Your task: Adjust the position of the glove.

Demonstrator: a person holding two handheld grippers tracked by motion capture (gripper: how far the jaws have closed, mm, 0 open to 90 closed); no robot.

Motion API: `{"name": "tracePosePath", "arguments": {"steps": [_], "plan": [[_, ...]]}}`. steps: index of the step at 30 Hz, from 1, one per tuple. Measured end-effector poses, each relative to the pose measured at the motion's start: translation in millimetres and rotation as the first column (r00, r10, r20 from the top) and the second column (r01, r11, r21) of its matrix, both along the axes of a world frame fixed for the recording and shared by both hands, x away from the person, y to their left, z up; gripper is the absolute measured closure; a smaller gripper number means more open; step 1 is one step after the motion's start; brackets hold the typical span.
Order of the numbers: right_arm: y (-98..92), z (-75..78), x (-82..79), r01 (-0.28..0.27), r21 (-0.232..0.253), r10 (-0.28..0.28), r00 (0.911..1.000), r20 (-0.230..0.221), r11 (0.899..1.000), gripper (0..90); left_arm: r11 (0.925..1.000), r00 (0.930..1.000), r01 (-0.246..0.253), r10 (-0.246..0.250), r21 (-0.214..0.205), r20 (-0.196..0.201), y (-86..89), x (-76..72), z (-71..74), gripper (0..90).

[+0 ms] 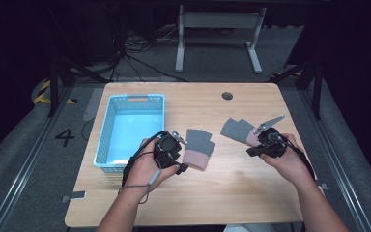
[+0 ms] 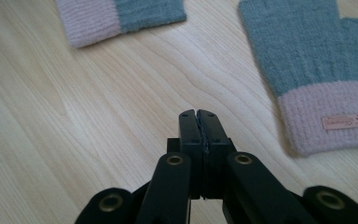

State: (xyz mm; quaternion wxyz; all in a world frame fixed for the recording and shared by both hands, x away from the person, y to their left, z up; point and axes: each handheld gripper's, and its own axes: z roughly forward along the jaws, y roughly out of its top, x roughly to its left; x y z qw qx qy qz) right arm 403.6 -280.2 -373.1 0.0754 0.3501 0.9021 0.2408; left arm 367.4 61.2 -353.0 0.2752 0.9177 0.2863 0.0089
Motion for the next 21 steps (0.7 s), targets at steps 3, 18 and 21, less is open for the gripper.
{"name": "tracePosePath", "arguments": {"steps": [3,18,21], "plan": [[3.6,0.1,-1.2,-0.012,0.01,0.012,0.9999,-0.007,1.0,90.0,0.9999,0.9999,-0.004,0.004,-0.013,-0.009,1.3,-0.3,1.1,50.4],[43.7,3.2,-5.8,-0.121,0.083,0.122,0.9925,-0.009,0.989,90.0,0.9981,0.9998,0.012,-0.013,-0.061,-0.014,7.6,-7.8,6.1,58.5],[55.3,0.9,-6.2,-0.144,0.093,0.145,0.9894,-0.008,0.985,90.0,0.9975,0.9998,0.013,-0.013,-0.069,-0.011,9.3,-8.4,7.2,60.3]]}}
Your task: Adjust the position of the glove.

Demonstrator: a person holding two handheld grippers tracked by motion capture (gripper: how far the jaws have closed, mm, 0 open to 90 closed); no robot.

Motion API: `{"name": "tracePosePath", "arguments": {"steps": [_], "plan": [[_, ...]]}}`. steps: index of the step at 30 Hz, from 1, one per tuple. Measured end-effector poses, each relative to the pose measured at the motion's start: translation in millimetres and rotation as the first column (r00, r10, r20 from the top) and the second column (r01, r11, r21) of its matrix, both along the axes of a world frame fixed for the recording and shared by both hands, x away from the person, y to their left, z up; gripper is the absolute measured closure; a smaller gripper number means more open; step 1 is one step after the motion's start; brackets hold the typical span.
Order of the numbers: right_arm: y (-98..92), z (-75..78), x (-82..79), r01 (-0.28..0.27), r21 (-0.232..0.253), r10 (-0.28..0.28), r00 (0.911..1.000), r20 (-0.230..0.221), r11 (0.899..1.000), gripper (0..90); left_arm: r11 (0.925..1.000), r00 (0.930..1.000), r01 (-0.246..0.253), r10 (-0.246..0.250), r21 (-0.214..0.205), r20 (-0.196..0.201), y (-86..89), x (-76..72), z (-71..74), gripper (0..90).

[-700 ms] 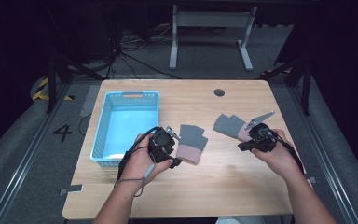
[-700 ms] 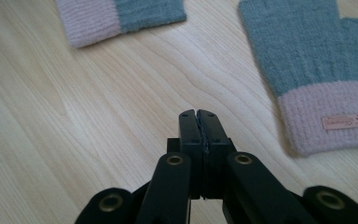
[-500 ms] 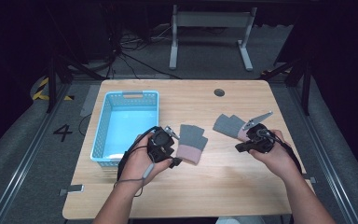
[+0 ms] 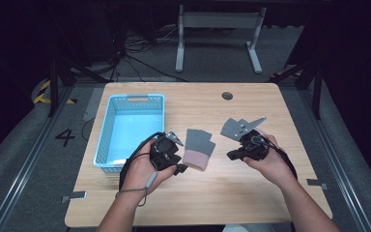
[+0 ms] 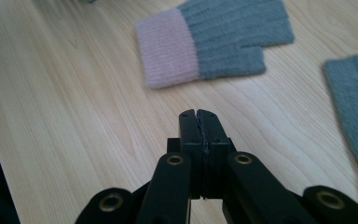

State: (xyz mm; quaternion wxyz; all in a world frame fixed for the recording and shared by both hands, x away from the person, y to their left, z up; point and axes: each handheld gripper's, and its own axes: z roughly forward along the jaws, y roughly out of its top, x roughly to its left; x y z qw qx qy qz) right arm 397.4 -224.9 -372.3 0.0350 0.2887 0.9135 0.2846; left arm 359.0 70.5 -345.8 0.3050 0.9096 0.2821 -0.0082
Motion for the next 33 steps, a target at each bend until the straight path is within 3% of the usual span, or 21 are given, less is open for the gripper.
{"name": "tracePosePath", "arguments": {"steps": [10,15,33], "plan": [[40.9,-19.7,4.4,-0.069,0.009,0.069,0.9974,0.02,0.998,90.0,0.9999,0.9999,0.007,-0.007,0.013,-0.011,-0.8,-0.7,-0.8,72.5],[60.6,-29.9,7.3,-0.092,0.01,0.092,0.9955,0.026,0.996,90.0,0.9995,1.0,0.003,-0.003,0.032,-0.007,-0.7,-2.0,-1.0,89.6],[76.2,-51.0,18.2,-0.081,0.012,0.08,0.9953,0.053,0.997,90.0,0.9985,0.9999,-0.01,0.011,0.053,-0.006,0.1,-2.1,-2.6,90.0]]}}
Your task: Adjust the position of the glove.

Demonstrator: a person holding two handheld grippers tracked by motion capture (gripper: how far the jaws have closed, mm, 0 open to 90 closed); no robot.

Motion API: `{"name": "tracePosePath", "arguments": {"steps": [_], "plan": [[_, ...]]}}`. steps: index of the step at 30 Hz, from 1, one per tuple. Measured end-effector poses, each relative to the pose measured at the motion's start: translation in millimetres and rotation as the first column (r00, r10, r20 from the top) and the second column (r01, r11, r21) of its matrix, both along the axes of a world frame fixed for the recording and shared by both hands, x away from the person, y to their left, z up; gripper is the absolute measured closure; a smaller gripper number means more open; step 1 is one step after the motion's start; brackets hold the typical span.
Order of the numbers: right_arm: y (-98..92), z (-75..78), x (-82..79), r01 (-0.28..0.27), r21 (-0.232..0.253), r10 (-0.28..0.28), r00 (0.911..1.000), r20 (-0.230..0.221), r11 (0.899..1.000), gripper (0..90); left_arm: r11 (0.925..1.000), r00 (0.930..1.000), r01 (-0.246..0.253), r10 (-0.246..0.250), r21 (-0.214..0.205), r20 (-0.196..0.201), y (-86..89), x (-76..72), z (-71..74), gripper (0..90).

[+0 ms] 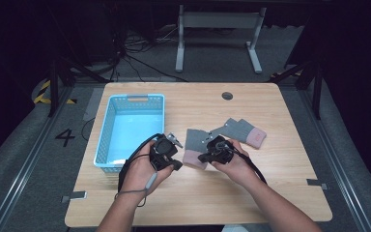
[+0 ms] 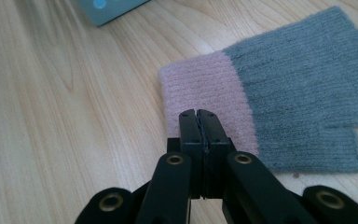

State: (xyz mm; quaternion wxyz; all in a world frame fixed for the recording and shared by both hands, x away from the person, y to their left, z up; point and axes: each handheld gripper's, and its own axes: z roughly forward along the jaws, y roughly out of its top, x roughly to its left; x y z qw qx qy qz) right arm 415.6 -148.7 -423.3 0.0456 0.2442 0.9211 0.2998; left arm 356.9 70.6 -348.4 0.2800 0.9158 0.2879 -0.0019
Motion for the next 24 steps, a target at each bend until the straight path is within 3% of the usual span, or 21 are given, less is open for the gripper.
{"name": "tracePosePath", "arguments": {"steps": [10,24], "plan": [[3.0,-7.4,1.4,0.001,-0.038,-0.001,0.9999,-0.01,0.999,90.0,1.0,1.0,-0.001,0.001,0.0,-0.006,0.7,0.4,-0.5,89.9],[-1.8,-7.9,0.3,0.005,-0.055,-0.006,0.9996,-0.027,0.998,90.0,0.9999,0.9999,0.009,-0.009,0.007,-0.01,-1.5,1.6,-1.3,89.7]]}}
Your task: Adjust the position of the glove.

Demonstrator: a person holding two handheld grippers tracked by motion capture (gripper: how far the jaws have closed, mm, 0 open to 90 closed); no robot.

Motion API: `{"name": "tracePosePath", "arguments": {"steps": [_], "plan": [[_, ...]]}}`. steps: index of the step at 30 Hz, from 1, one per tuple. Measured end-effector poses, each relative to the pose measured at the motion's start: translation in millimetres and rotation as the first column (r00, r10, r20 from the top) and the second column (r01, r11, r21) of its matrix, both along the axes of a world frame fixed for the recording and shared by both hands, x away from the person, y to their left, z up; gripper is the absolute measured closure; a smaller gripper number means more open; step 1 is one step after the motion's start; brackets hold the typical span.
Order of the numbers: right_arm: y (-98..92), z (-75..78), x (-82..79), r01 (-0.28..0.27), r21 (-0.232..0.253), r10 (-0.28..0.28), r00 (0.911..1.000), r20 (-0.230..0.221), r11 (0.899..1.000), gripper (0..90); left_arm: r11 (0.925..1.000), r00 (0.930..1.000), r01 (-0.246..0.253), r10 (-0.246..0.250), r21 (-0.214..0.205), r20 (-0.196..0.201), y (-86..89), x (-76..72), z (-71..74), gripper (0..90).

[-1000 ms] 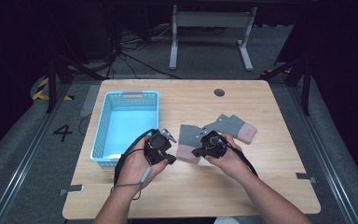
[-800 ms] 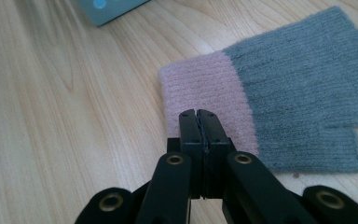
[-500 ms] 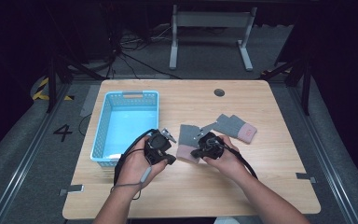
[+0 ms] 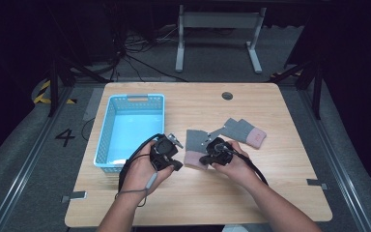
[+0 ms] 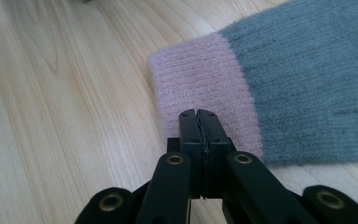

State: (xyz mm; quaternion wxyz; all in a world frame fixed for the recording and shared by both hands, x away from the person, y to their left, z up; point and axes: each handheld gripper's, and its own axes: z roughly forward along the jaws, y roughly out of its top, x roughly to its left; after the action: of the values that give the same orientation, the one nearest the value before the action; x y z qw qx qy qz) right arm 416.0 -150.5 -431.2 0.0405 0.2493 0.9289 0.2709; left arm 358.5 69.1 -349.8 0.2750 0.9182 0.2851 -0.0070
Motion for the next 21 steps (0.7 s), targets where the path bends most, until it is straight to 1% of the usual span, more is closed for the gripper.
{"name": "tracePosePath", "arguments": {"steps": [6,7,9,11,12,17,21], "plan": [[-14.6,1.5,-3.3,0.022,-0.008,-0.023,0.9996,-0.02,1.0,90.0,0.9999,0.9999,0.011,-0.011,-0.001,-0.001,-4.7,2.6,-0.1,89.2],[-14.6,1.5,-3.3,0.022,-0.008,-0.023,0.9996,-0.02,1.0,90.0,0.9999,0.9999,0.011,-0.011,-0.001,-0.001,-4.7,2.6,-0.1,89.0],[-23.1,2.2,-5.0,0.033,-0.013,-0.033,0.9991,-0.028,0.999,90.0,0.9997,0.9997,0.023,-0.023,0.0,-0.005,-7.3,3.8,0.0,88.8],[-27.7,2.8,-6.1,0.046,-0.016,-0.046,0.9985,-0.029,0.999,90.0,0.9997,0.9996,0.026,-0.026,0.003,-0.005,-8.6,4.3,0.2,88.7],[-30.0,3.2,-6.5,0.046,-0.019,-0.046,0.9985,-0.03,0.999,90.0,0.9994,0.9994,0.034,-0.034,0.008,-0.002,-8.9,5.1,0.4,88.7],[-39.6,4.6,-8.4,0.058,-0.035,-0.059,0.998,-0.025,0.998,90.0,0.9992,0.9992,0.039,-0.039,0.008,-0.003,-10.5,6.5,-0.1,88.7],[-47.7,2.9,-7.4,0.086,-0.059,-0.088,0.9957,-0.028,0.995,90.0,0.9992,0.9993,0.038,-0.038,0.009,-0.003,-10.4,7.0,0.0,89.4]]}}
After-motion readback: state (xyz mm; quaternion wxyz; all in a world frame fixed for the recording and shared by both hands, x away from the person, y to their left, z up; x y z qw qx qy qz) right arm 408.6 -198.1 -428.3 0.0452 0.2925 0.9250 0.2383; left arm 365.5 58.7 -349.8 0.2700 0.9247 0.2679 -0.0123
